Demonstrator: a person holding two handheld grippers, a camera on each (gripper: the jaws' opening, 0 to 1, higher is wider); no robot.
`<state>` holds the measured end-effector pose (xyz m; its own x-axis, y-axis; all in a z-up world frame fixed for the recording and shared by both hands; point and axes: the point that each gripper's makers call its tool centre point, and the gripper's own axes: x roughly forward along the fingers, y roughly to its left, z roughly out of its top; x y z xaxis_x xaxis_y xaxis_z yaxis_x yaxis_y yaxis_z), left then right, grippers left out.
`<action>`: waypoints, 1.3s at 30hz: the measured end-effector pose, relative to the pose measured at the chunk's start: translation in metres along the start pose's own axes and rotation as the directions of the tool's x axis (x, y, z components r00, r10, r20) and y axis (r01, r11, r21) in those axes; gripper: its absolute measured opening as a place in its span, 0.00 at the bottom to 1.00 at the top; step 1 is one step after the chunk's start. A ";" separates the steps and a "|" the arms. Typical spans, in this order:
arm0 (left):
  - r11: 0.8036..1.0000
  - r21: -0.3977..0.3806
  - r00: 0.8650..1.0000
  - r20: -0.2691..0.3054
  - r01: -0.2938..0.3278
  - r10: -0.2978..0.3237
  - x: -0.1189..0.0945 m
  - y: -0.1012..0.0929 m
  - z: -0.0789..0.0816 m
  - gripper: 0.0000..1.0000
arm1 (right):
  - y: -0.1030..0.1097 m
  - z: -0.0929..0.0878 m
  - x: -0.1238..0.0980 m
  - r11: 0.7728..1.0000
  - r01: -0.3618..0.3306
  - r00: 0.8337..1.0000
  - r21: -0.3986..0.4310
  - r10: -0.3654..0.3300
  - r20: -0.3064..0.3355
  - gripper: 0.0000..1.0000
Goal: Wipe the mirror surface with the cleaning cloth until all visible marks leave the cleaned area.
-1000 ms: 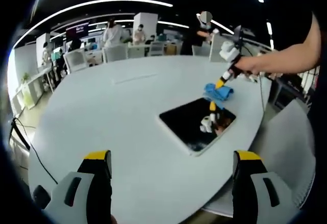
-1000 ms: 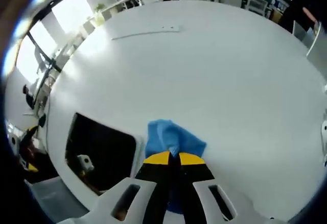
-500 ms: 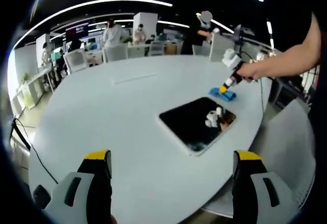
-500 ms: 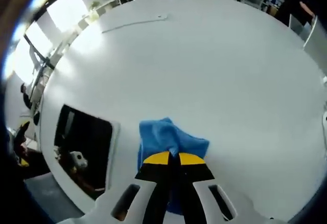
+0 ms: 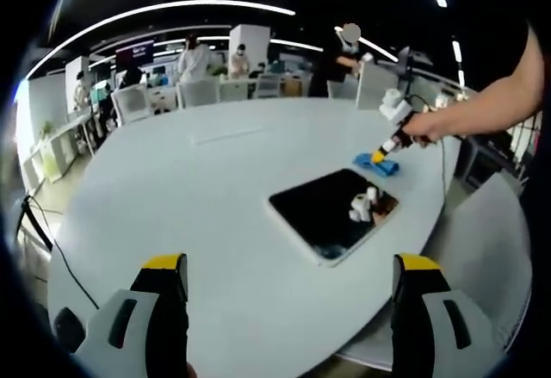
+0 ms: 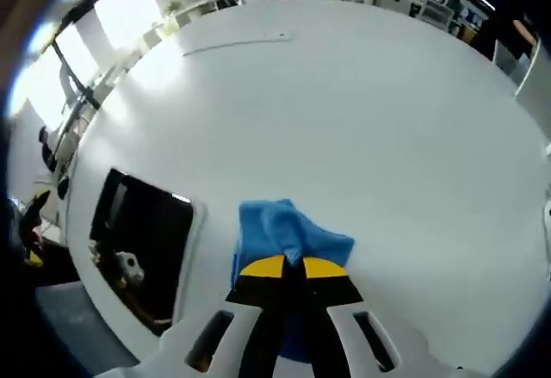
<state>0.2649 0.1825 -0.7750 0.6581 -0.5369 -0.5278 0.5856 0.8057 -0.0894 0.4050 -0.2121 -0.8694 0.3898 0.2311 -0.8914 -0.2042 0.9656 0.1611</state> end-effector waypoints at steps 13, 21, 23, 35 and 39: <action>1.000 -0.018 0.997 0.071 -0.012 0.014 -0.007 0.003 0.010 1.00 | 0.024 0.005 -0.076 0.929 -0.012 0.932 -0.370 0.144 0.331 0.58; 1.000 -0.014 0.993 0.119 -0.007 0.008 0.002 0.003 0.023 1.00 | 0.024 -0.031 -0.101 0.949 -0.034 0.898 -0.313 0.167 0.407 0.71; 1.000 -0.021 0.994 0.112 -0.011 0.014 0.001 0.003 0.021 1.00 | 0.028 -0.048 -0.103 0.940 -0.039 0.896 -0.338 0.183 0.405 0.77; 1.000 -0.015 0.996 0.087 -0.025 0.027 -0.018 0.004 0.001 1.00 | 0.042 -0.081 -0.113 0.918 -0.072 0.874 -0.389 0.246 0.420 1.00; 0.999 -0.018 0.996 0.082 -0.036 0.038 -0.024 0.007 -0.002 1.00 | 0.045 -0.089 -0.118 0.924 -0.085 0.864 -0.372 0.254 0.435 1.00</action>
<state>0.2518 0.2017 -0.7649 0.7162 -0.5250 -0.4598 0.5528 0.8289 -0.0854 0.2702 -0.2064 -0.7949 0.6751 0.4969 -0.5452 -0.5559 0.8286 0.0669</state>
